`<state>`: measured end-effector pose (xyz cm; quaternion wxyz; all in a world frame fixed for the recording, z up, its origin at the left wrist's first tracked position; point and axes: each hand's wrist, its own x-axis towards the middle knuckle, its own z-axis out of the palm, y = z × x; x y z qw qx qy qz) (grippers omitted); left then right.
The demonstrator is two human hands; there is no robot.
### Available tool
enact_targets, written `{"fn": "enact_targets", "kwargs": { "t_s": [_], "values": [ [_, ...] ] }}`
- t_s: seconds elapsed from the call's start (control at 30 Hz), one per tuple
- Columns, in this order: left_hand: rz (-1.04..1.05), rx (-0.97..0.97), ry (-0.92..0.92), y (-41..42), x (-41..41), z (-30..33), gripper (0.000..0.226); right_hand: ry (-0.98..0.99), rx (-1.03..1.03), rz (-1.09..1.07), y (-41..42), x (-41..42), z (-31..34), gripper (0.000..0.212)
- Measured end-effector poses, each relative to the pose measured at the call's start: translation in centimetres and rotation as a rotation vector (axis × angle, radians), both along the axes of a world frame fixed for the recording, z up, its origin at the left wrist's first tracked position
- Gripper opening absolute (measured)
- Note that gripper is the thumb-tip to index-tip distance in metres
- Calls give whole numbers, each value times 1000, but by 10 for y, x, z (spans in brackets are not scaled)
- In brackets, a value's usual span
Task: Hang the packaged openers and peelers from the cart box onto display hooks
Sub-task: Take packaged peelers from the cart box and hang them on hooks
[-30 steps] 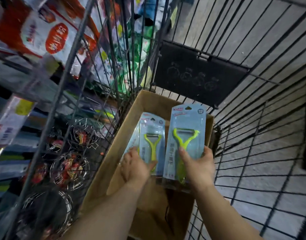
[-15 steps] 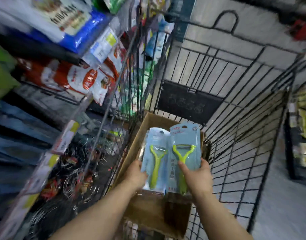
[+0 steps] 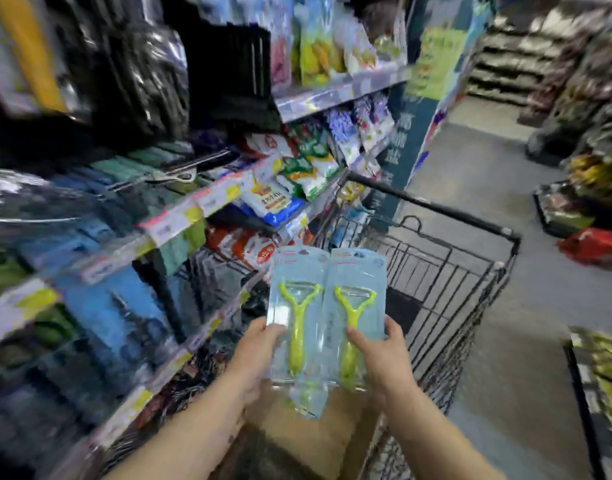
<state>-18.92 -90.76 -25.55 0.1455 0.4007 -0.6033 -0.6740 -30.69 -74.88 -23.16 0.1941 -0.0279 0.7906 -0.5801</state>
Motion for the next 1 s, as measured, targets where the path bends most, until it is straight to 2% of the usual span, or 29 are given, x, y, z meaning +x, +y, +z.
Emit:
{"fn": "enact_targets", "kwargs": {
  "t_s": [0.13, 0.27, 0.43, 0.53, 0.67, 0.77, 1.0],
  "values": [
    [226, -38, 185, 30, 97, 54, 31, 112, -122, 233, 1, 79, 55, 64],
    [454, -119, 232, 43, 214, 95, 49, 187, -205, 499, -15, 176, 99, 77],
    [736, -281, 324, 53, 374, 146, 39, 260, -296, 794, -49, 314, 140, 73],
    [895, -402, 355, 66, 471, 175, 30, 267, -339, 964, -66, 409, 162, 79],
    [1065, -551, 347, 89, 603, 206, 22, 300, -464, 1136, -87, 544, 188, 43],
    [1191, -572, 326, 101, 707, 221, 18, 274, -563, 1241, -97, 650, 201, 40],
    [1327, -663, 328, 122, 924, 248, 52, 263, -636, 1350, -98, 878, 223, 72]
  ]
}}
